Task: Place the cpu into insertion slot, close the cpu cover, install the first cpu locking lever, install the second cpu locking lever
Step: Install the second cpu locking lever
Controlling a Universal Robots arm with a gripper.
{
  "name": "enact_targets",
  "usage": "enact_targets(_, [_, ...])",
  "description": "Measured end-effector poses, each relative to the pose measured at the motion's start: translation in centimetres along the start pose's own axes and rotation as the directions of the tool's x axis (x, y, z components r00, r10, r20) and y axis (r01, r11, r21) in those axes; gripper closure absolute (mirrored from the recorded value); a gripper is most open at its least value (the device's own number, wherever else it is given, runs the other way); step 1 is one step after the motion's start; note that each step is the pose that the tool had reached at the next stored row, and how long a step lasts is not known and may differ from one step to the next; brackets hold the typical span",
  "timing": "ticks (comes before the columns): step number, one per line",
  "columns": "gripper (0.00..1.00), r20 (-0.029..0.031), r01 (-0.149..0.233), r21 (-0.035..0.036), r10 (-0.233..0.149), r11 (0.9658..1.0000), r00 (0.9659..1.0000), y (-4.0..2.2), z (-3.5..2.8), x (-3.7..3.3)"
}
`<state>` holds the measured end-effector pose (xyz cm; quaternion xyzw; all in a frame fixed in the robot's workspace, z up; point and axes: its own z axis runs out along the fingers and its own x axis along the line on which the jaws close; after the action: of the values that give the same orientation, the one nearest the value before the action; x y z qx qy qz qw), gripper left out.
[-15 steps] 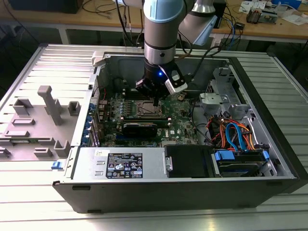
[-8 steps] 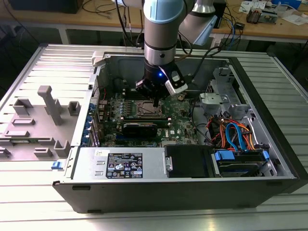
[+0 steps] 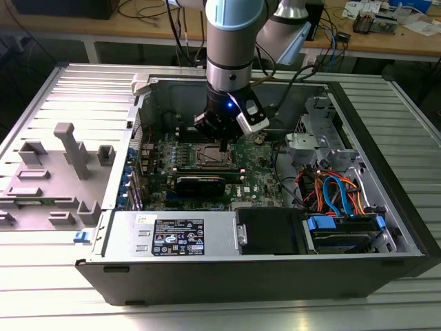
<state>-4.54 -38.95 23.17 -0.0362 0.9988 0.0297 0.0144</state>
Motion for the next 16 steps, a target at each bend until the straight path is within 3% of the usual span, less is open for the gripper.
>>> enact_targets(16, [0.89, -0.0003, 0.0, 0.0003, 0.0, 1.0, 1.0, -0.05, -0.32, -0.01])
